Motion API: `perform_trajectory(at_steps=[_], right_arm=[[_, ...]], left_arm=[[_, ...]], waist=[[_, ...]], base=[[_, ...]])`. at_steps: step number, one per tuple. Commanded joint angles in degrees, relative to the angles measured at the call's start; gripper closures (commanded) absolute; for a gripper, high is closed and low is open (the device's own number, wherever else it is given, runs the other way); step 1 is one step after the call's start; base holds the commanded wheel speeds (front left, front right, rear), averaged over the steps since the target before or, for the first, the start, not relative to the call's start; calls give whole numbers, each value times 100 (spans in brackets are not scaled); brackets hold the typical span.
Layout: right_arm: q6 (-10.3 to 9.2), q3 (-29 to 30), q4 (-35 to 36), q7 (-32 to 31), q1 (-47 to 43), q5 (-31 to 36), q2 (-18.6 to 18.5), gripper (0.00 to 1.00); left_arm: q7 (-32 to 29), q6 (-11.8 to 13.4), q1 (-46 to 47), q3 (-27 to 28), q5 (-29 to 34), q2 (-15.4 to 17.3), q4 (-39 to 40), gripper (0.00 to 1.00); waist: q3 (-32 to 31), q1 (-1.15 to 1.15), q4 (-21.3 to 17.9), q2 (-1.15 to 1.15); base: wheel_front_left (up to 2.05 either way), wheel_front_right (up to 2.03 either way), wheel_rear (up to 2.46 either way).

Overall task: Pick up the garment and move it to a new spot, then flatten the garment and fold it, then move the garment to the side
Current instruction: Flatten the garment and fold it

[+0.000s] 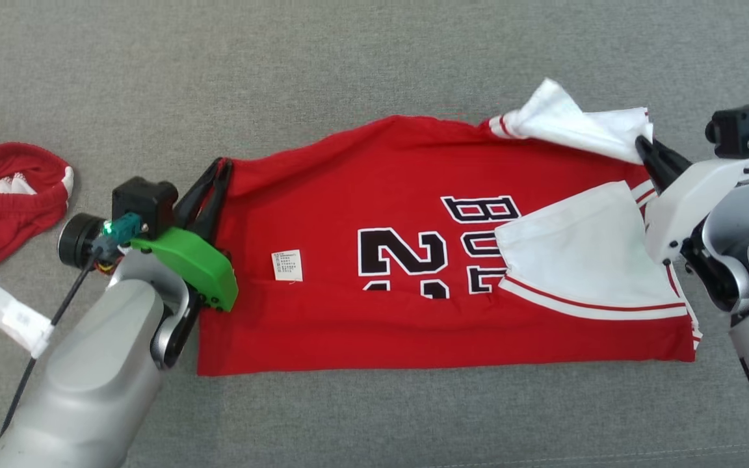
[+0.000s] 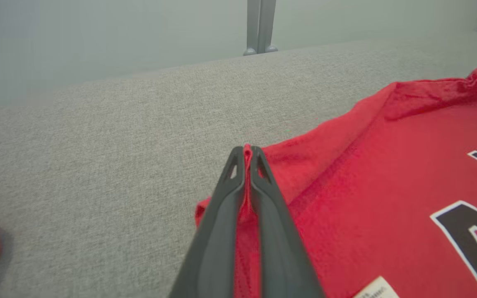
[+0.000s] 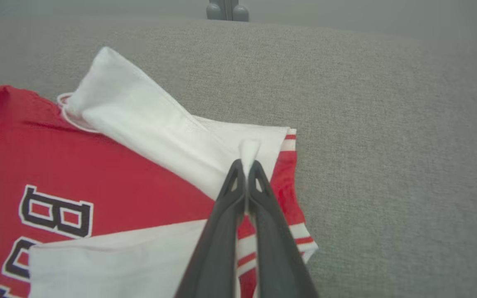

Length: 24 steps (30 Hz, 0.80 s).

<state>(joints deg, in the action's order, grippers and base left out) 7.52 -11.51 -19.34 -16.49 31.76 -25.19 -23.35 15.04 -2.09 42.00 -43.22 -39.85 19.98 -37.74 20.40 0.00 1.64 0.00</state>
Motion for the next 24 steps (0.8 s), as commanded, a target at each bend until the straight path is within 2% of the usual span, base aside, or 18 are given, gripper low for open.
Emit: perform_trajectory(at_steps=[1,5,12,22,23,24], right_arm=[[-6,12,134,-53,-196,-50,21,100],[-6,270,670,-247,-846,31,76,100],[-6,613,1483,-654,-1750,270,370,100],[-6,849,2030,-1135,-2616,401,878,100],[-6,858,2035,-1183,-2686,415,899,82],[-6,901,2033,-1217,-2729,448,923,57]], left_arm=[[14,-38,-203,97,93,67,65,100],[15,-4,-701,514,377,37,280,100],[15,-167,-1089,1050,599,-115,260,100],[16,-321,-1288,1541,902,-360,2,100],[17,-342,-1329,1583,924,-395,-26,100],[16,-348,-1368,1613,943,-419,-51,87]], waist=[[-156,0,-138,0],[-266,0,-198,0],[-338,0,-266,0],[-520,0,-349,0],[-548,0,-350,0],[-575,0,-349,0]], base=[[0,0,0],[0,0,0],[0,0,0],[0,0,0],[0,0,0],[0,0,0]])
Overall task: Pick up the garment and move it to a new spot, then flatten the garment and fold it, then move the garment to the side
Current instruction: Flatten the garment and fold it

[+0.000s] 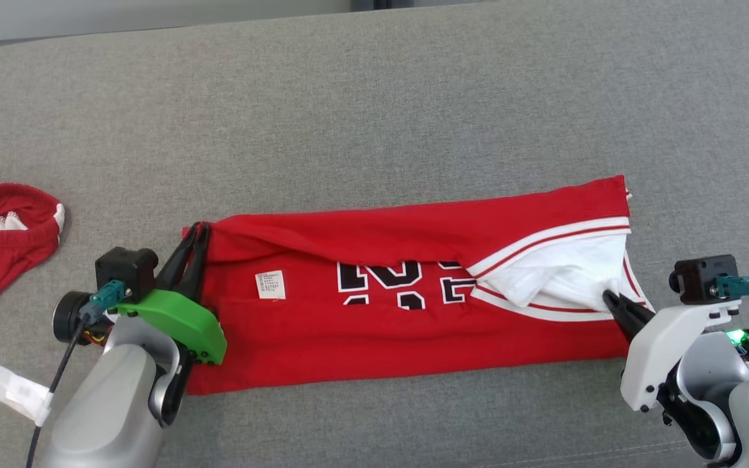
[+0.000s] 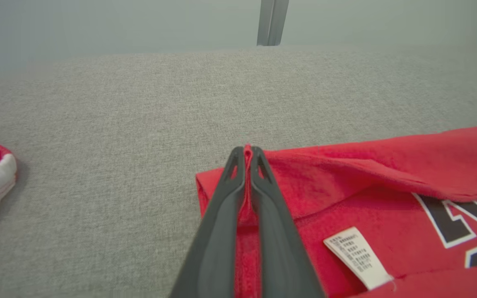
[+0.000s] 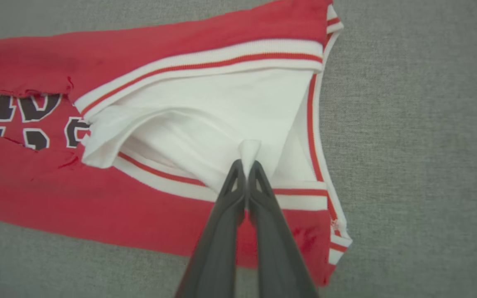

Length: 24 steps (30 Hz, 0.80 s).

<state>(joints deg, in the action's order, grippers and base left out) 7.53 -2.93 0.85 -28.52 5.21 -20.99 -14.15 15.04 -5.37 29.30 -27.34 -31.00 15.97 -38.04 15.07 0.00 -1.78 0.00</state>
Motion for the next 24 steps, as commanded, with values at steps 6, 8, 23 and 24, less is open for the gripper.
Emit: perform_trajectory(at_steps=[6,8,23,24], right_arm=[[-7,172,26,-76,-251,207,131,0],[-7,228,58,-50,-289,223,150,0],[-6,989,-519,-228,26,342,297,0],[-6,1015,-612,-268,80,341,297,0]], left_arm=[[17,-73,-429,464,-28,-214,6,0],[17,-88,-571,693,4,-288,166,0],[10,-218,-1888,2210,743,-898,2057,0],[9,-213,-1913,2223,758,-906,2087,0]], waist=[[-252,0,24,0],[-351,0,59,0],[-932,0,437,0],[-935,0,460,0]], base=[[0,0,0],[0,0,0],[0,0,0],[0,0,0]])
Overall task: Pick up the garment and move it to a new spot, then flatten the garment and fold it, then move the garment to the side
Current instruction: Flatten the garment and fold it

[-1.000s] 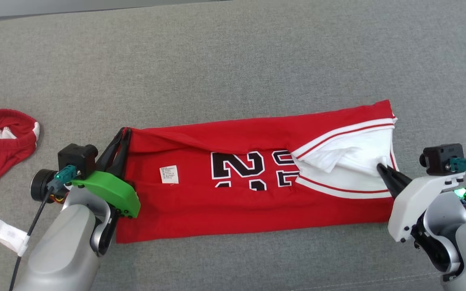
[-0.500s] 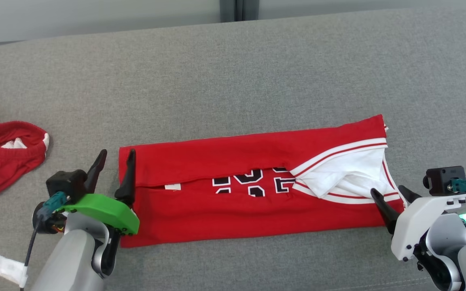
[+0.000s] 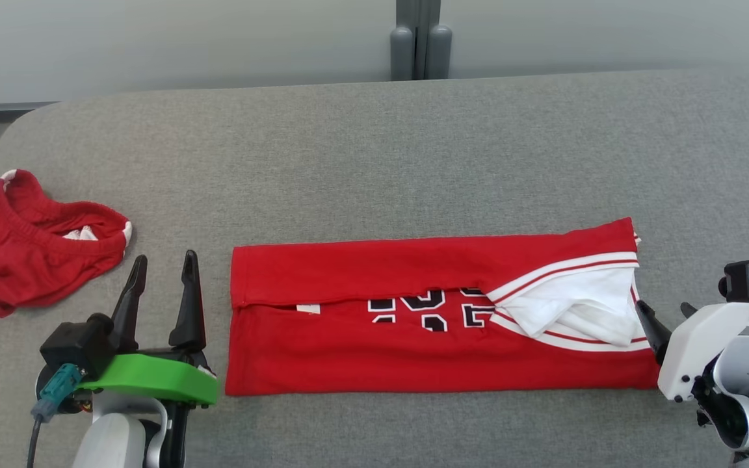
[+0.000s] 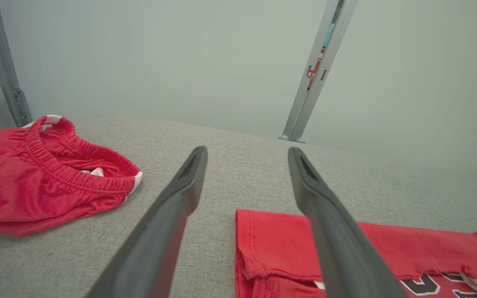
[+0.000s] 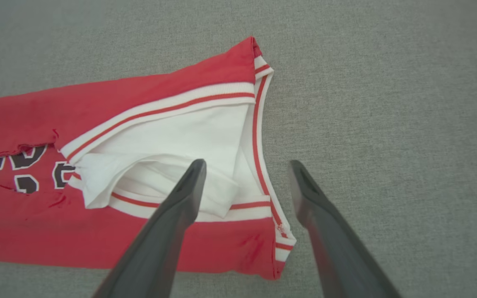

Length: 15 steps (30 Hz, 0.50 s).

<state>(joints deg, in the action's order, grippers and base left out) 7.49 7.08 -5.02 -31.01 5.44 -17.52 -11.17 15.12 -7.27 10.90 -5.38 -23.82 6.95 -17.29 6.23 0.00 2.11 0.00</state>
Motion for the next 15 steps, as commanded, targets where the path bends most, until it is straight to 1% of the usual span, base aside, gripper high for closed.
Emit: perform_trajectory(at_steps=[1,6,12,15], right_arm=[[-1,56,-164,-101,127,18,13,0],[0,115,-710,-272,544,65,20,0],[-1,89,-1391,-197,992,227,-45,0],[-1,171,-1727,-133,1146,306,17,0]], left_arm=[[1,-23,-100,20,52,-4,48,0],[0,-26,-137,-66,39,38,150,0],[1,-28,-8,-124,29,83,210,0],[1,-28,59,-150,16,95,240,0]], waist=[[-48,0,91,0],[31,0,194,0],[201,0,328,0],[300,0,386,0]], base=[[0,0,0],[0,0,0],[0,0,0],[0,0,0]])
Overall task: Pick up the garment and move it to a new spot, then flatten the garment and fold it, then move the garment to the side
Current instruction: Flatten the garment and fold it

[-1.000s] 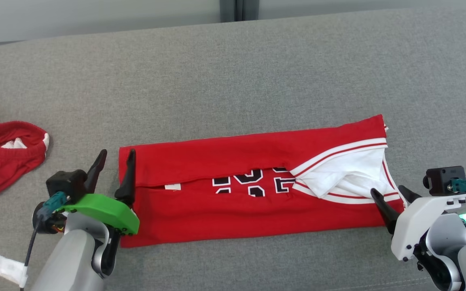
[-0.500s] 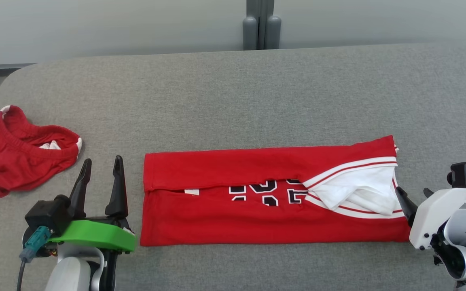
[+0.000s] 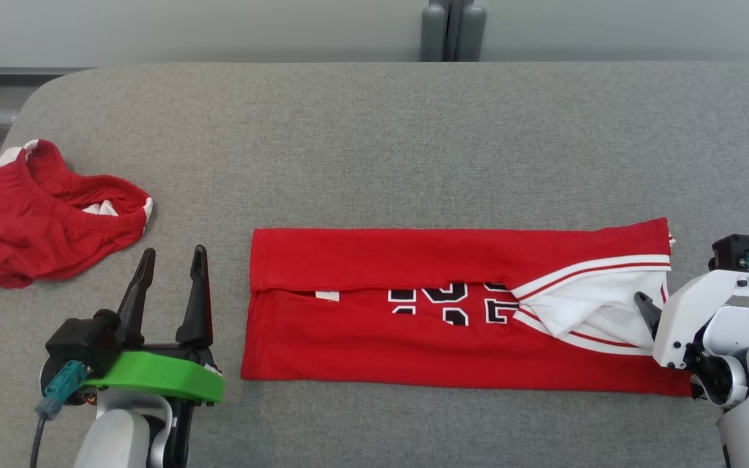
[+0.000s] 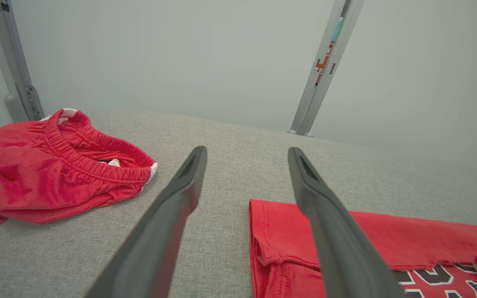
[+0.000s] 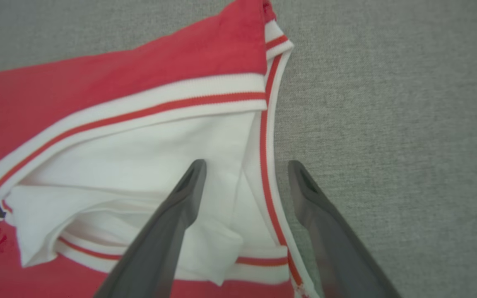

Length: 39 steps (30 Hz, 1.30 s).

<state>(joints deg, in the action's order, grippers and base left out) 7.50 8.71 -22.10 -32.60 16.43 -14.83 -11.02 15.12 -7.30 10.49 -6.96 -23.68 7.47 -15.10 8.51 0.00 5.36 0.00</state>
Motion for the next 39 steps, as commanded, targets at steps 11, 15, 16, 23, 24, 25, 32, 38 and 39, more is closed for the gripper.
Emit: perform_trajectory(at_steps=[11,15,16,23,24,25,32,38,39], right_arm=[[0,-94,-721,19,164,42,181,100],[-4,11,-705,272,310,155,83,100],[-9,40,-697,312,350,186,59,100],[-7,437,-469,399,496,414,-278,100],[-7,516,-438,392,499,442,-347,100],[-7,607,-406,348,498,475,-440,100],[-6,1041,4,33,391,674,-816,100],[-5,873,608,-435,148,626,-833,100],[-5,784,747,-547,81,581,-785,100]], left_arm=[[1,-25,296,-4,-25,78,-41,0],[1,-25,352,52,-5,104,-123,0],[0,-25,367,66,-3,105,-141,0],[1,-25,452,139,30,143,-185,0],[1,-25,459,139,37,143,-185,0],[1,-25,469,137,43,139,-181,0],[1,-25,435,88,59,142,-189,0],[1,-25,397,-36,-11,104,-295,0],[1,-25,390,-56,-26,111,-314,0]], waist=[[276,0,184,0],[268,0,89,0],[263,0,65,0],[211,0,-137,0],[205,0,-152,0],[194,0,-171,0],[110,0,-255,0],[-10,0,-211,0],[-40,0,-199,0]], base=[[0,0,0],[0,0,0],[0,0,0],[0,0,0],[0,0,0],[0,0,0],[0,0,0],[0,0,0],[0,0,0]])
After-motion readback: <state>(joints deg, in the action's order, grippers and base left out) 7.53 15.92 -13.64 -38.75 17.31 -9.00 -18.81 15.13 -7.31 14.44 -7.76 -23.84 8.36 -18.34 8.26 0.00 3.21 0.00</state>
